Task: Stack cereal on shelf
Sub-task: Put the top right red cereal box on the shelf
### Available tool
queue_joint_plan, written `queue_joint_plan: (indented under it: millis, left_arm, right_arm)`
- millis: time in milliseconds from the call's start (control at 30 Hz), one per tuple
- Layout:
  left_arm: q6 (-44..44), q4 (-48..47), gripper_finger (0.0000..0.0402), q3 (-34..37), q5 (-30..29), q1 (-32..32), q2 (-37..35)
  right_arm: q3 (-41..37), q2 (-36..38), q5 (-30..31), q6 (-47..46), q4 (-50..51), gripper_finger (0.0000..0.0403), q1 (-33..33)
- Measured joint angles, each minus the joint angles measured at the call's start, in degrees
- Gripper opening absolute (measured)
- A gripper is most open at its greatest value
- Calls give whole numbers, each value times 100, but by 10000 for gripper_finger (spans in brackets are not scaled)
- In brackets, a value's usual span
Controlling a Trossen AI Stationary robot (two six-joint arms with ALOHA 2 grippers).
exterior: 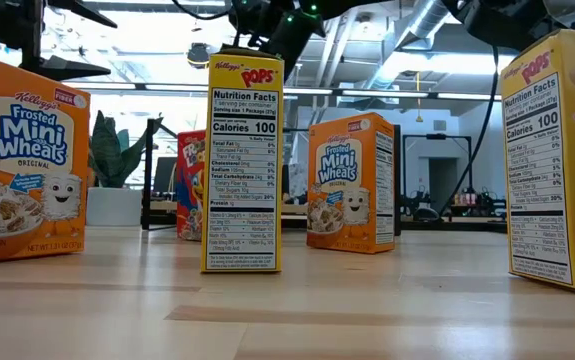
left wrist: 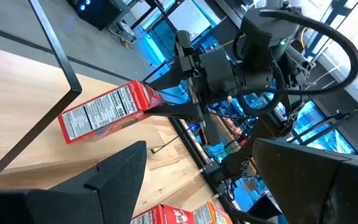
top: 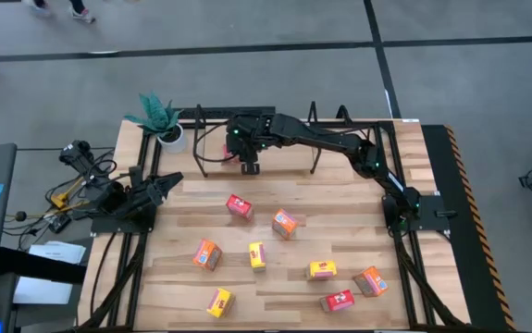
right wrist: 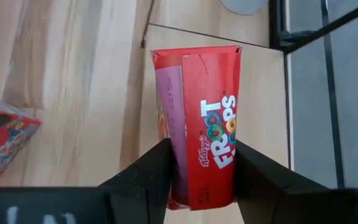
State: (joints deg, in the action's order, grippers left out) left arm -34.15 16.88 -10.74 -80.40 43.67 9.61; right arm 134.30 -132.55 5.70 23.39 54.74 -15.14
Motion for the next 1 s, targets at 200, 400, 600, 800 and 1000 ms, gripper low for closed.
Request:
queue_joint_plan:
  millis: [200, 400, 600, 800, 1000]
  left_arm:
    - [2, -4, 286, 0, 0, 0, 0]
    - [-21, -114, 286, 0, -24, -1, 0]
    - [-27, -122, 286, 0, -28, -1, 0]
    - [-54, -195, 286, 0, -26, -1, 0]
    - [-63, -246, 286, 0, -26, 0, 0]
  right_arm:
    - [-2, 2, -131, -198, -9, 207, -74]
    - [0, 2, -134, -227, -91, 222, -77]
    - [0, 2, -156, -246, -101, 225, -109]
    - [0, 2, -264, -238, -68, 227, -158]
    - [-1, 2, -302, -197, -94, 244, -186]
